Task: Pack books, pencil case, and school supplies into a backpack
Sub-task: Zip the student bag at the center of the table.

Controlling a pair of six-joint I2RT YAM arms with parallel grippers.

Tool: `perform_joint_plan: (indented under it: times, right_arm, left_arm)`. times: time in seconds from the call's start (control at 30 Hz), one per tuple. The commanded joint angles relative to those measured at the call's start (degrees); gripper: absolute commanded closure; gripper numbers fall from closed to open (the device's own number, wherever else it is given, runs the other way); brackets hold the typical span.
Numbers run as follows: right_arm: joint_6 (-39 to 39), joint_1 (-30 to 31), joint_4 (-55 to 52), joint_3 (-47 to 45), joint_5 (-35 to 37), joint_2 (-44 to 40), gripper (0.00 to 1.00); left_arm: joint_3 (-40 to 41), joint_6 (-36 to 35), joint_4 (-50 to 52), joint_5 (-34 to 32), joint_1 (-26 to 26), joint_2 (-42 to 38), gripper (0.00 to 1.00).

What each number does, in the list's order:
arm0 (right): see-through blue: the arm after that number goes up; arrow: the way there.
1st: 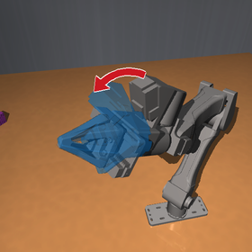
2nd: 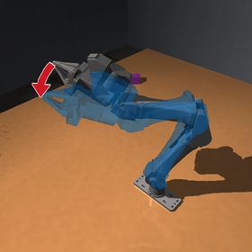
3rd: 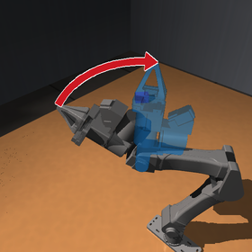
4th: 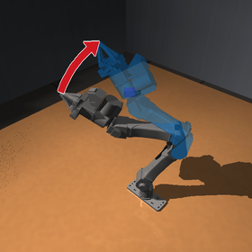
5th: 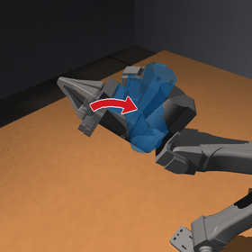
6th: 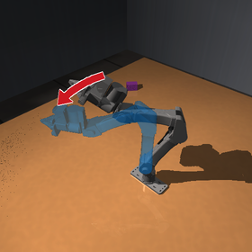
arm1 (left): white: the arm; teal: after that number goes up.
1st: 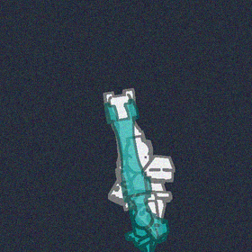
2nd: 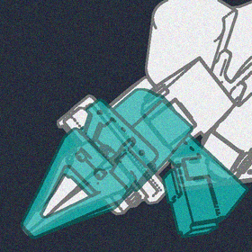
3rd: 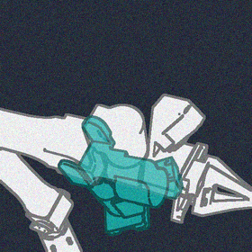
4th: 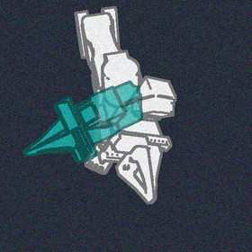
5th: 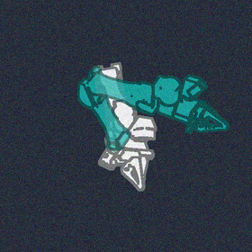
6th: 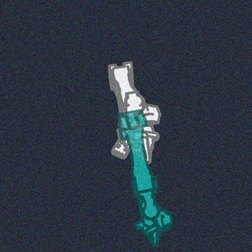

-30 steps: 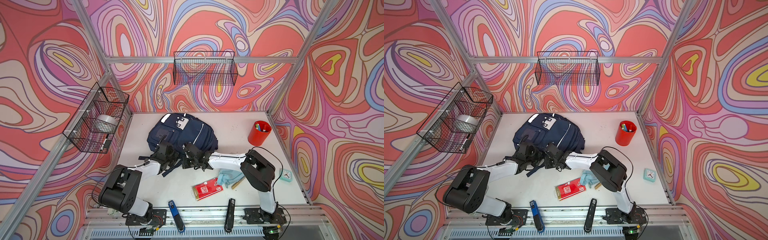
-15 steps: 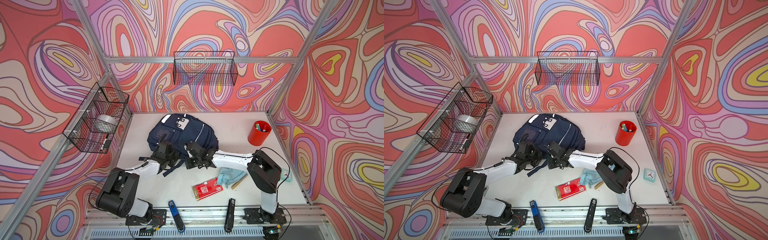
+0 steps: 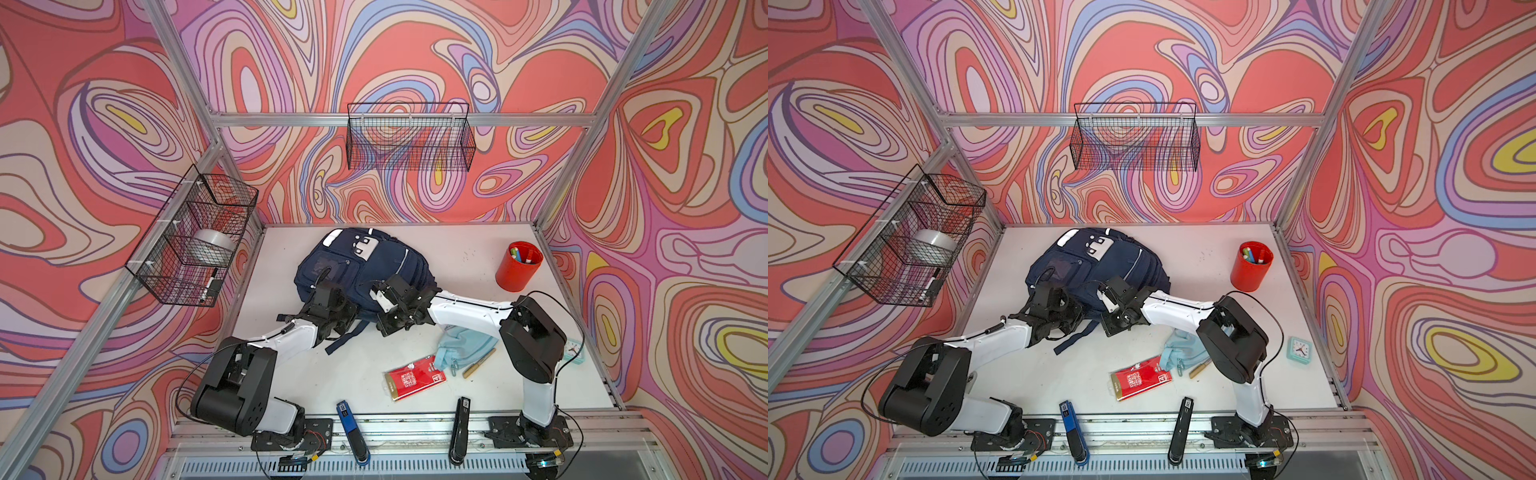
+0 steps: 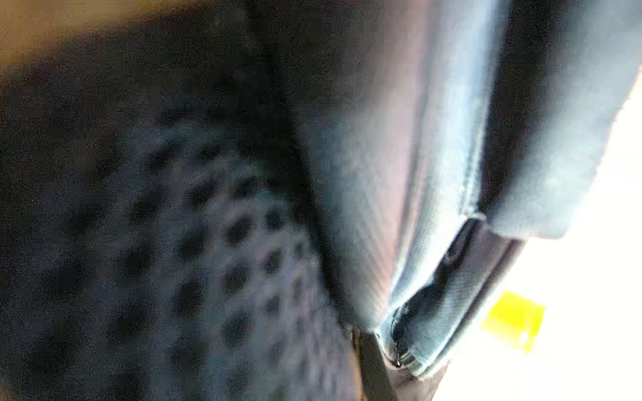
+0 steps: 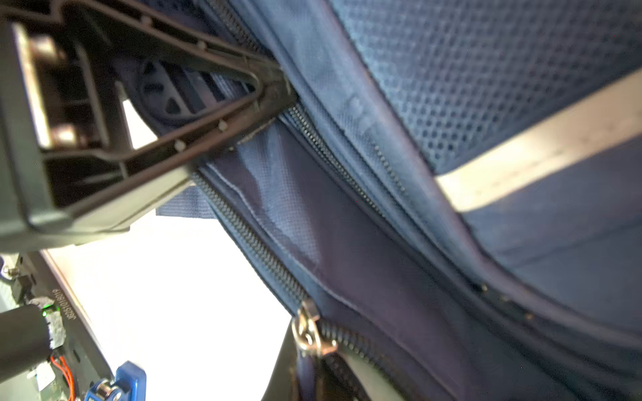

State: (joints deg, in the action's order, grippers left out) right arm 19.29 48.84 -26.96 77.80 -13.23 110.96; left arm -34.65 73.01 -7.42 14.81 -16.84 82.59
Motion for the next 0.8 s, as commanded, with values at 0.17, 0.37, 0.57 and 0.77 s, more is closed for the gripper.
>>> perform_joint_plan:
  times: [0.17, 0.37, 0.57, 0.77]
  right_arm:
    - [-7.71, -6.05, -19.5, -1.38, -2.28, -2.94, 1.0]
    - [-12.24, -8.17, -23.15, 2.66, -1.71, -1.98, 1.0]
    - [-15.87, -15.17, -21.15, 4.12, 1.74, -0.81, 1.0]
    - [-17.04, -15.04, -19.61, 7.76, -1.61, 2.09, 1.0]
  left_arm:
    - [-1.02, -3.71, 3.9, -8.67, 7.79, -1.12, 1.0]
    - [-1.01, -4.26, 1.97, -6.89, 7.83, 0.0, 1.0]
    - [-5.63, -9.84, 5.97, -4.5, 12.0, 0.18, 1.0]
    - [-7.42, -10.95, 6.52, -2.52, 12.02, 0.76, 0.88]
